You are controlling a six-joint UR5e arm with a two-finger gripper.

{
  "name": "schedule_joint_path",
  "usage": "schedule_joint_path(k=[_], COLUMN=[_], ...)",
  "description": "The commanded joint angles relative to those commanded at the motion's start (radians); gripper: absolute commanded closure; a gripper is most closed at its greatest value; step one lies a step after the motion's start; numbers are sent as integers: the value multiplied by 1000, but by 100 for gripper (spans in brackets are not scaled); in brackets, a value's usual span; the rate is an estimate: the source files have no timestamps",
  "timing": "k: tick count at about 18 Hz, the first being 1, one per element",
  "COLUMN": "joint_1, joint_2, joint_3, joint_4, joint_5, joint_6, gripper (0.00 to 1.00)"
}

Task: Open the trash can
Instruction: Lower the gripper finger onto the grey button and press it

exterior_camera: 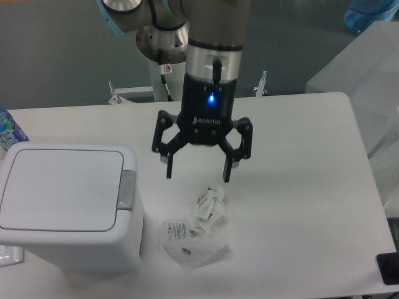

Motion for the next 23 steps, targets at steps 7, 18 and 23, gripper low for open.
schedule_joint_path(k=[7,18,23], joint_1=[-34,-64,-78], joint_2=[-11,-14,-17], joint_3=[-31,-75,-78], joint_4=[0,2,2], joint_5=[3,3,3], joint_6=[-14,-12,-12], gripper=[0,0,0])
